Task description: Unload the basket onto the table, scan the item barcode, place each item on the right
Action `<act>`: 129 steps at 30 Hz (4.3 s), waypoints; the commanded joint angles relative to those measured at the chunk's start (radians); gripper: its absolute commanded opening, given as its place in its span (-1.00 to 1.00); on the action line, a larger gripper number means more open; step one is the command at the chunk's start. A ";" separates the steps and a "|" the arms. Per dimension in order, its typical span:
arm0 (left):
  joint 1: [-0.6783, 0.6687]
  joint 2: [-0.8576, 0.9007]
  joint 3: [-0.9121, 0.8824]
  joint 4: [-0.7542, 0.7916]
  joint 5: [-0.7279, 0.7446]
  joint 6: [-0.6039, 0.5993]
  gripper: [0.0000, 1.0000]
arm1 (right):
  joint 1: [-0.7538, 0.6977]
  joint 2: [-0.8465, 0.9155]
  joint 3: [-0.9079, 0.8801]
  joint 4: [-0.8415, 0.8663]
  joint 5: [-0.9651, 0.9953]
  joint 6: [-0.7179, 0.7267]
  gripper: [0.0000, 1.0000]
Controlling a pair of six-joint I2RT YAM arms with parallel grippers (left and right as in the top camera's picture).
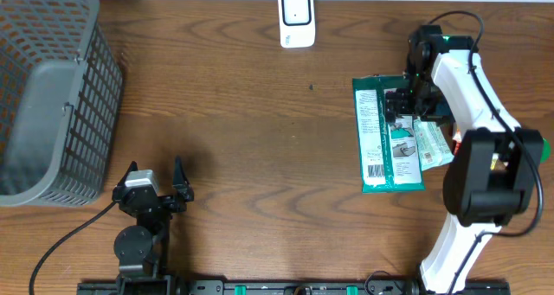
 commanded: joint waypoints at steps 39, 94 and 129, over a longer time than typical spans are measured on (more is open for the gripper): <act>-0.003 -0.007 -0.008 -0.052 -0.014 0.018 0.75 | 0.224 -1.429 -0.217 -0.042 0.050 -0.038 0.98; -0.003 -0.007 -0.008 -0.052 -0.014 0.018 0.75 | 0.019 -2.024 -1.669 1.192 -0.139 -0.008 0.98; -0.003 -0.007 -0.008 -0.052 -0.014 0.018 0.75 | 0.019 -2.024 -1.669 1.192 -0.139 -0.008 0.99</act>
